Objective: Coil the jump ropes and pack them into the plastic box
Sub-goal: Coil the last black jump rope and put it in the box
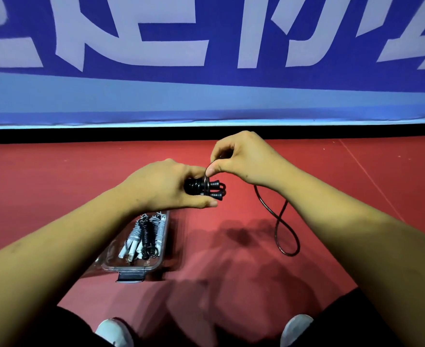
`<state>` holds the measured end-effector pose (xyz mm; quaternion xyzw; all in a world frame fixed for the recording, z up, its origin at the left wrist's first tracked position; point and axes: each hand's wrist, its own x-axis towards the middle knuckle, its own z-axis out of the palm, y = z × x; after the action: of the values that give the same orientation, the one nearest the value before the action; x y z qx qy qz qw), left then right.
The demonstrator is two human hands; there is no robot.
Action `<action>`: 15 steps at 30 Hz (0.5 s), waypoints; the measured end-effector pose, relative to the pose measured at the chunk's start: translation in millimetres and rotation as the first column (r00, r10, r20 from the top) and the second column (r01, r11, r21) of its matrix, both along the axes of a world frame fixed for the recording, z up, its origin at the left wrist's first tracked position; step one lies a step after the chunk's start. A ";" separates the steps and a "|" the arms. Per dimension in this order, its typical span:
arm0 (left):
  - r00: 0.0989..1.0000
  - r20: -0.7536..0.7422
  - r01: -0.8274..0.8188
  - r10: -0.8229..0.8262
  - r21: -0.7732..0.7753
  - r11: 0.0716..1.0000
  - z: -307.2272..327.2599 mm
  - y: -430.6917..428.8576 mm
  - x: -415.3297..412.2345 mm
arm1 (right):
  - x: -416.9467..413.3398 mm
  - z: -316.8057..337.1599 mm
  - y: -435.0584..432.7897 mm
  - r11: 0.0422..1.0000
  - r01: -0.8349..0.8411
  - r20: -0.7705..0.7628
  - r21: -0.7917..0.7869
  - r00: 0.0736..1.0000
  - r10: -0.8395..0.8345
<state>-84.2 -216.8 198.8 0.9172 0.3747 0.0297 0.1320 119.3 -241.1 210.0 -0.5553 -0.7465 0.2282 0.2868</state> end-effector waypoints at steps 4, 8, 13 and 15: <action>0.981 0.192 -0.021 0.034 -0.068 0.997 -3.7 -2.3 -0.6 | 4.1 -4.7 3.9 0.998 0.024 -0.143 -0.058 0.989 -0.032; 0.952 0.298 -0.028 0.067 -0.131 0.991 -0.5 -3.7 0.1 | -1.2 -17.1 2.5 0.978 -0.010 -0.306 -0.208 0.950 -0.055; 0.906 0.409 -0.009 0.111 -0.242 0.970 8.0 -0.2 -4.0 | -3.9 -35.2 -0.8 0.919 -0.095 -0.309 -0.383 0.951 -0.030; 0.897 0.408 -0.076 0.167 -0.230 0.970 5.7 8.2 -7.3 | -6.8 -38.8 -3.2 0.879 -0.116 -0.297 -0.462 0.954 -0.030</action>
<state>-91.5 -208.6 204.4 0.8445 0.3948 0.1975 0.3032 112.5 -244.4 171.2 -0.5512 -0.6286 0.4909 0.2451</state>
